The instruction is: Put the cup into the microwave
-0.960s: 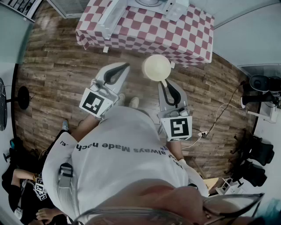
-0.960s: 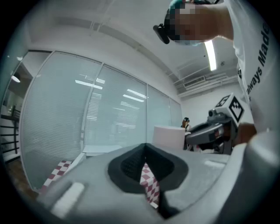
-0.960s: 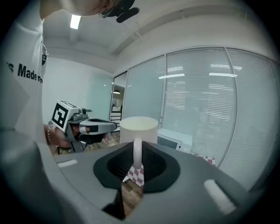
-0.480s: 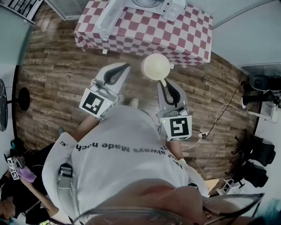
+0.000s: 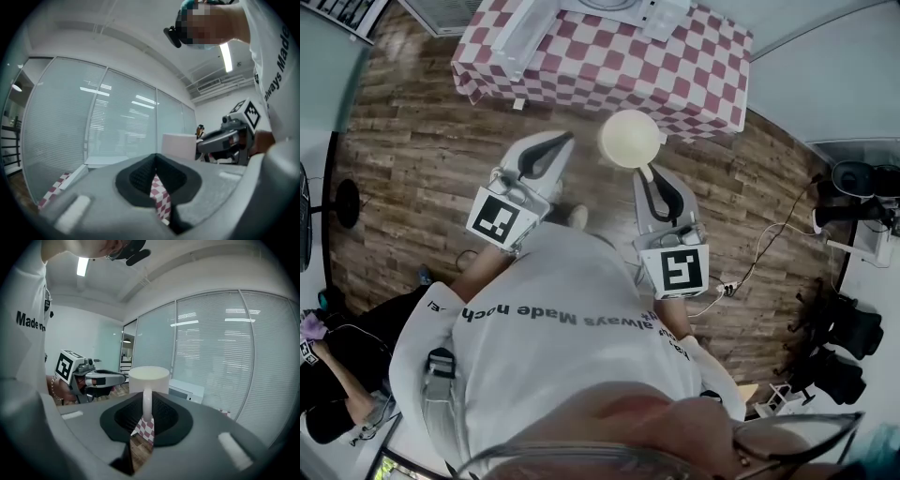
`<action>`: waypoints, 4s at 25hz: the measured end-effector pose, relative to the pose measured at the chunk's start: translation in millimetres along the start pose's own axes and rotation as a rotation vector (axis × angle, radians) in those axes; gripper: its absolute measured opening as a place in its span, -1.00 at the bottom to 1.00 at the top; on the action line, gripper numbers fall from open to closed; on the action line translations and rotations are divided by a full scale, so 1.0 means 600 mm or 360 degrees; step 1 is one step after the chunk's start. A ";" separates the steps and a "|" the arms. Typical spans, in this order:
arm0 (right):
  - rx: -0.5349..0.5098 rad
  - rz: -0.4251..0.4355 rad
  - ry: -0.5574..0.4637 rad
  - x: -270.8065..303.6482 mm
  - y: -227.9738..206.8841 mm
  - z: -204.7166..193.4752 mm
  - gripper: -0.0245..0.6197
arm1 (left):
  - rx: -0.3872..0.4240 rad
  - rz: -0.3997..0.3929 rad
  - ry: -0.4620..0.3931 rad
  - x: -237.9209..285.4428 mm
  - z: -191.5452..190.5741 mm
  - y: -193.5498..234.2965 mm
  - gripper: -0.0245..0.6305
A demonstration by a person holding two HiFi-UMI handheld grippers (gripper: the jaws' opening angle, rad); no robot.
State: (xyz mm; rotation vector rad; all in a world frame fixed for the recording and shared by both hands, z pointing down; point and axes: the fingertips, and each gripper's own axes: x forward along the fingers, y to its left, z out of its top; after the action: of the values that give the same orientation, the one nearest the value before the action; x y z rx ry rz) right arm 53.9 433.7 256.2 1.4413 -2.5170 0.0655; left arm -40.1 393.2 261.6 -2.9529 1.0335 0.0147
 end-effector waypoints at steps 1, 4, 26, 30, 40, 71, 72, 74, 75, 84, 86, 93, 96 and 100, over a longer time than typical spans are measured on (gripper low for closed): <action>0.0002 0.0003 -0.0001 -0.001 -0.004 0.001 -0.78 | 0.0001 0.0001 -0.0001 0.003 0.000 -0.002 -0.92; 0.0006 0.0012 -0.0004 0.005 -0.018 0.001 -0.78 | -0.0004 0.0010 0.0005 0.017 -0.001 0.001 -0.92; -0.0040 -0.0001 0.0030 0.236 -0.082 0.042 -0.78 | -0.0066 -0.0019 -0.0001 0.119 -0.006 0.226 -0.92; -0.0029 -0.0022 0.0038 0.298 -0.091 0.057 -0.78 | -0.0080 -0.0037 -0.0003 0.131 -0.006 0.285 -0.92; -0.0036 -0.0039 0.0052 0.431 -0.086 0.081 -0.78 | -0.0120 -0.0046 0.0004 0.135 -0.028 0.415 -0.92; -0.0011 0.0060 0.0024 0.601 -0.381 0.075 -0.79 | -0.0112 -0.0012 0.0052 0.463 -0.042 0.528 -0.92; -0.0010 0.0067 0.0023 0.605 -0.397 0.073 -0.79 | -0.0111 -0.0003 0.0054 0.479 -0.043 0.531 -0.92; 0.0000 0.0080 0.0020 0.611 -0.425 0.069 -0.79 | -0.0100 0.0014 0.0051 0.507 -0.042 0.534 -0.92; 0.0006 0.0087 0.0017 0.613 -0.437 0.067 -0.79 | -0.0093 0.0023 0.0050 0.520 -0.041 0.535 -0.92; 0.0013 0.0126 -0.0021 0.621 -0.531 0.066 -0.79 | -0.0076 0.0086 0.0045 0.610 -0.040 0.532 -0.92; 0.0003 0.0133 -0.0026 0.622 -0.543 0.065 -0.79 | -0.0065 0.0093 0.0039 0.621 -0.043 0.531 -0.92; 0.0006 0.0139 -0.0044 0.624 -0.568 0.067 -0.79 | -0.0048 0.0093 0.0030 0.652 -0.041 0.532 -0.92; 0.0003 0.0135 -0.0054 0.630 -0.573 0.071 -0.79 | -0.0058 0.0089 0.0016 0.662 -0.038 0.536 -0.92; 0.0004 0.0129 -0.0048 0.643 -0.577 0.074 -0.79 | -0.0051 0.0068 -0.0004 0.671 -0.033 0.548 -0.92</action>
State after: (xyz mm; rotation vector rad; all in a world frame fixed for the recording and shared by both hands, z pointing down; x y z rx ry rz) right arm 154.3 -76.3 273.8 1.3506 -2.6004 0.0620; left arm 69.5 -115.0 273.0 -2.9580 1.1062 0.0355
